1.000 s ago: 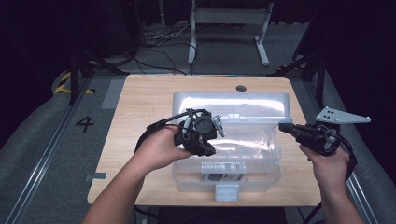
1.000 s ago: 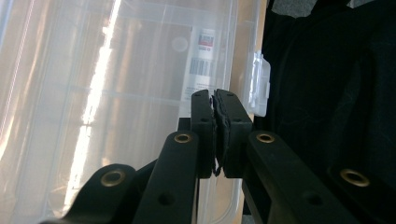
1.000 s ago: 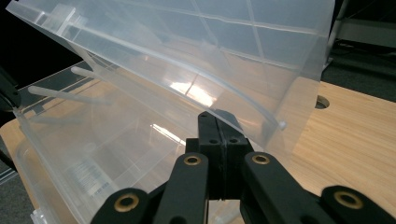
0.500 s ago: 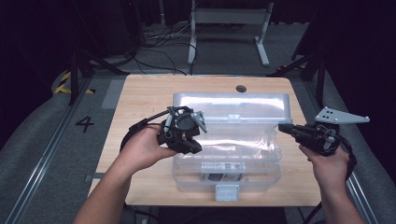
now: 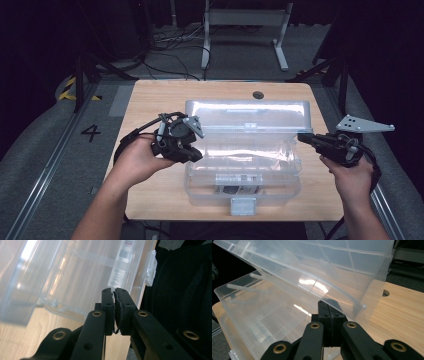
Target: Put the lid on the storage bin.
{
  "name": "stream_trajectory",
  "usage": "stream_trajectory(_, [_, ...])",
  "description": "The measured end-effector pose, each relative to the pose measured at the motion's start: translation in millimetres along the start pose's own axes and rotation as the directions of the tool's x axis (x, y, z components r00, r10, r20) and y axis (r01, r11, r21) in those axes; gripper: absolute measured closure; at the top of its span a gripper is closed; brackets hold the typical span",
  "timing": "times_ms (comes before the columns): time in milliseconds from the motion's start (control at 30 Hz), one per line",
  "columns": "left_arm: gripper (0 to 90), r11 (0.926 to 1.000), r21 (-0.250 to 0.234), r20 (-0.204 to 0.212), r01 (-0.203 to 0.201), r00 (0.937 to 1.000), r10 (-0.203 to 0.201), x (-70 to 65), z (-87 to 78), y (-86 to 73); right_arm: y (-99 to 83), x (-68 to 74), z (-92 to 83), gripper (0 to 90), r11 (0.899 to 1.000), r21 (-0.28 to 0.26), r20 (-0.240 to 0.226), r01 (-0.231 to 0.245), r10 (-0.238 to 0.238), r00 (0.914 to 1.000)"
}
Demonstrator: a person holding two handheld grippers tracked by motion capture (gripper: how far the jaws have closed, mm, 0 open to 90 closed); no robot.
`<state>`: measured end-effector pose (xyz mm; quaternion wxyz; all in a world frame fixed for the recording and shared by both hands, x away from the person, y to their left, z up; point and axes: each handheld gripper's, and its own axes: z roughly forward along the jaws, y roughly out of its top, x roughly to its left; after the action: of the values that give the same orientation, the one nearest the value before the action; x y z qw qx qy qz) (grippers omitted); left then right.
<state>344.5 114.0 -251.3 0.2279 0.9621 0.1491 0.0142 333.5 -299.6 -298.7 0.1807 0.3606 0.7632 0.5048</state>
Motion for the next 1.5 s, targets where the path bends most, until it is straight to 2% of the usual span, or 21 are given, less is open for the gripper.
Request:
stream_trajectory(133, [84.9, 0.9997, -0.014, -0.013, 0.022, 0.9997, -0.022, 3.4, -3.3, -8.7, 0.0, 0.3, 0.0, 90.0, 1.000, -0.001, -0.001, -0.005, 0.005, 1.0000])
stream_trajectory(200, [85.0, 0.9984, -0.029, -0.016, 0.048, 0.9987, -0.048, 6.4, -4.4, -14.4, -0.1, 0.6, 0.1, 90.0, 1.000, -0.001, -0.003, -0.007, 0.007, 1.0000])
stream_trajectory(300, [85.1, 0.9956, -0.040, -0.033, 0.084, 0.9958, -0.086, 9.9, -4.3, -23.0, -0.4, 0.5, 0.7, 90.0, 1.000, 0.004, 0.000, -0.002, 0.002, 1.0000])
stream_trajectory(433, [85.0, 0.9921, -0.062, -0.037, 0.110, 0.9930, -0.112, 15.4, -6.7, -31.4, -0.9, 1.1, 1.5, 90.0, 1.000, 0.009, -0.001, 0.002, -0.002, 1.0000])
stream_trajectory(500, [85.0, 0.9892, -0.065, -0.051, 0.131, 0.9896, -0.134, 19.0, -7.1, -35.5, -1.2, 1.1, 1.5, 90.0, 1.000, 0.009, -0.002, 0.002, -0.002, 1.0000])
stream_trajectory(600, [84.9, 0.9792, -0.088, -0.075, 0.183, 0.9790, -0.189, 26.8, -7.2, -45.9, -1.8, 1.5, 1.1, 90.0, 1.000, 0.012, -0.001, 0.001, -0.001, 1.0000])
stream_trajectory(633, [84.9, 0.9792, -0.088, -0.075, 0.183, 0.9790, -0.189, 26.8, -7.2, -45.9, -1.8, 1.5, 1.1, 90.0, 1.000, 0.012, -0.001, 0.001, -0.001, 1.0000])
stream_trajectory(667, [84.8, 0.9731, -0.097, -0.087, 0.209, 0.9722, -0.217, 31.4, -4.8, -51.3, -2.8, 1.8, 0.3, 90.0, 1.000, 0.014, -0.003, 0.000, 0.000, 1.0000])
stream_trajectory(700, [84.7, 0.9731, -0.097, -0.087, 0.209, 0.9722, -0.217, 31.4, -4.8, -51.3, -2.8, 1.8, 0.3, 90.0, 1.000, 0.014, -0.003, 0.000, 0.000, 1.0000])
stream_trajectory(800, [84.2, 0.9634, -0.096, -0.117, 0.250, 0.9584, -0.260, 39.9, 2.4, -58.1, -4.3, 1.1, -1.3, 90.0, 1.000, 0.017, -0.004, -0.004, 0.004, 1.0000])
stream_trajectory(833, [83.9, 0.9596, -0.097, -0.115, 0.264, 0.9547, -0.274, 41.8, 4.3, -60.2, -4.8, 0.6, -2.0, 90.0, 1.000, 0.020, -0.005, -0.005, 0.005, 1.0000])
stream_trajectory(933, [83.7, 0.9528, -0.111, -0.120, 0.283, 0.9479, -0.295, 49.3, 8.8, -66.4, -5.7, 0.6, -2.7, 90.0, 1.000, 0.023, -0.002, -0.005, 0.005, 1.0000])
stream_trajectory(1100, [83.6, 0.9382, -0.127, -0.130, 0.322, 0.9324, -0.337, 58.7, 15.2, -73.5, -6.6, 2.9, -3.5, 90.0, 1.000, 0.030, -0.006, -0.001, 0.001, 1.0000])
stream_trajectory(1133, [83.2, 0.9368, -0.130, -0.127, 0.325, 0.9316, -0.341, 59.9, 16.2, -74.4, -6.7, 3.3, -3.7, 90.0, 0.999, 0.034, -0.009, -0.001, 0.001, 1.0000])
stream_trajectory(1300, [82.0, 0.9175, -0.167, -0.131, 0.361, 0.9140, -0.384, 65.9, 20.5, -82.6, -8.2, 4.4, -4.7, 90.0, 0.999, 0.047, -0.016, 0.003, -0.002, 0.9999])
stream_trajectory(1333, [82.0, 0.9101, -0.183, -0.122, 0.372, 0.9100, -0.396, 67.3, 21.5, -85.1, -8.8, 5.1, -5.3, 89.7, 0.999, 0.048, -0.019, -0.001, 0.002, 0.9998])
stream_trajectory(1367, [82.1, 0.9021, -0.195, -0.123, 0.385, 0.9029, -0.412, 69.9, 23.1, -87.9, -9.5, 5.6, -5.7, 89.5, 0.999, 0.053, -0.022, 0.002, -0.001, 0.9998])
stream_trajectory(1400, [82.2, 0.8979, -0.193, -0.127, 0.396, 0.8973, -0.423, 71.3, 24.6, -89.3, -10.3, 7.0, -6.4, 89.2, 0.998, 0.057, -0.024, 0.002, -0.001, 0.9997])
stream_trajectory(1433, [82.4, 0.8982, -0.189, -0.139, 0.397, 0.8946, -0.425, 72.9, 25.5, -90.7, -10.8, 7.6, -6.8, 89.1, 0.998, 0.060, -0.024, 0.003, -0.002, 0.9997])
stream_trajectory(1467, [82.4, 0.8982, -0.189, -0.139, 0.397, 0.8946, -0.425, 72.9, 25.5, -90.7, -11.3, 8.2, -7.1, 89.1, 0.998, 0.065, -0.026, 0.004, -0.002, 0.9997])
stream_trajectory(1500, [82.4, 0.8919, -0.191, -0.134, 0.410, 0.8892, -0.437, 75.1, 27.2, -93.3, -11.9, 8.7, -7.3, 89.1, 0.998, 0.068, -0.030, 0.006, -0.004, 0.9995])
